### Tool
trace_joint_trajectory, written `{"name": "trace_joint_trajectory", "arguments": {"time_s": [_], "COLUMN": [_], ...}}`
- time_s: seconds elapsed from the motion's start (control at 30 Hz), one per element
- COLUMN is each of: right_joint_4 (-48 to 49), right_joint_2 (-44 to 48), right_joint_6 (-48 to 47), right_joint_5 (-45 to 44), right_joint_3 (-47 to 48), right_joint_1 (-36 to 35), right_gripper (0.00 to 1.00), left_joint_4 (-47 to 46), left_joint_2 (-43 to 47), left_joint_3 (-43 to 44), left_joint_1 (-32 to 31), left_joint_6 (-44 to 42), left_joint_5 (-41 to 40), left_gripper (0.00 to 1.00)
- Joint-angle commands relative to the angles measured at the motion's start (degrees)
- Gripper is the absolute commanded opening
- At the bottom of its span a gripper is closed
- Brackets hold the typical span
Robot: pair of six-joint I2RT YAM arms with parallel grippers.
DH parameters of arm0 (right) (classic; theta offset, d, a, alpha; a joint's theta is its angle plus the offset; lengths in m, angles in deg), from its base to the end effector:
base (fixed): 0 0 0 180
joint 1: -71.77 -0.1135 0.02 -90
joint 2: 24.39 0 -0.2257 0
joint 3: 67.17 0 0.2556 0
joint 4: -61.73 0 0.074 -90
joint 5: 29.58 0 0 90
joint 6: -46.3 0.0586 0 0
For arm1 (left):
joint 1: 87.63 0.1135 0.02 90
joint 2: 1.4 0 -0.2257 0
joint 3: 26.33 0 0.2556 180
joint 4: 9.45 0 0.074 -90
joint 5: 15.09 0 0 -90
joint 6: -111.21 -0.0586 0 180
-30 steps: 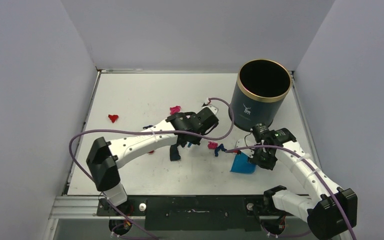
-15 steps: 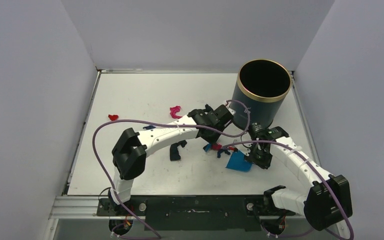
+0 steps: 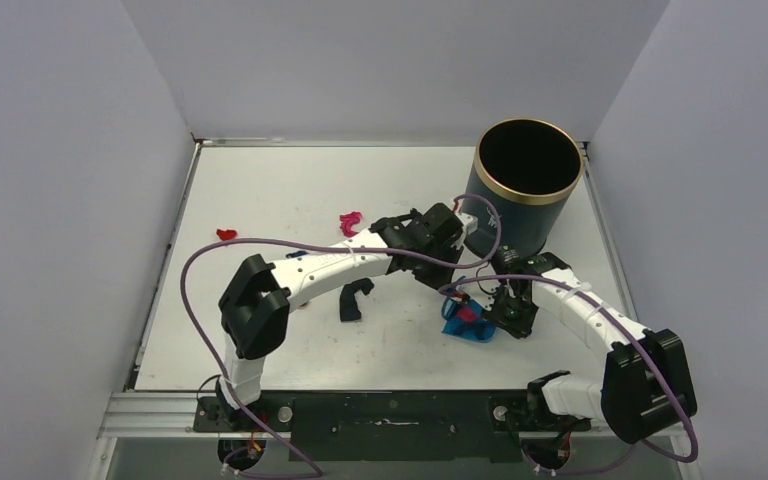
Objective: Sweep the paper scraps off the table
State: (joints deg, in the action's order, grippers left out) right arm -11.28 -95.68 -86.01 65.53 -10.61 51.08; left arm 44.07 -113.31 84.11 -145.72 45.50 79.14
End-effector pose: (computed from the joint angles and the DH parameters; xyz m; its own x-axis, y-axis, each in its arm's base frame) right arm 0.1853 0.0756 0.1300 -0.4522 -0.8875 -0.0891 -0.8919 0.4505 0.0393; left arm 0.2266 -0.3722 0.2079 -0.7521 0.4317 -0.4981 0.6139 0.7337 -0.2911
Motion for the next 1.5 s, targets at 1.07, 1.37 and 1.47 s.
{"name": "trace_joint_trajectory", "arguments": {"time_s": [1.07, 1.37, 1.47], "right_joint_4": [5.92, 5.91, 6.31], "right_joint_2": [1.08, 0.92, 0.48], "right_joint_6": [1.21, 1.38, 1.48], "right_joint_5": [1.25, 1.06, 1.0], "right_joint_3": [-0.63, -0.79, -0.79], "right_joint_1": [0.05, 0.08, 0.08], "right_gripper": [0.05, 0.05, 0.05], "left_joint_4": [20.28, 18.48, 16.99], "left_joint_2": [-6.98, -7.82, -5.82], "left_joint_3": [19.34, 16.44, 13.12], "left_joint_1": [15.37, 14.17, 13.25], "left_joint_6": [-18.56, -16.19, -14.65], "left_joint_5": [-30.63, -12.58, -8.2], "left_gripper": [0.0, 0.0, 0.0]}}
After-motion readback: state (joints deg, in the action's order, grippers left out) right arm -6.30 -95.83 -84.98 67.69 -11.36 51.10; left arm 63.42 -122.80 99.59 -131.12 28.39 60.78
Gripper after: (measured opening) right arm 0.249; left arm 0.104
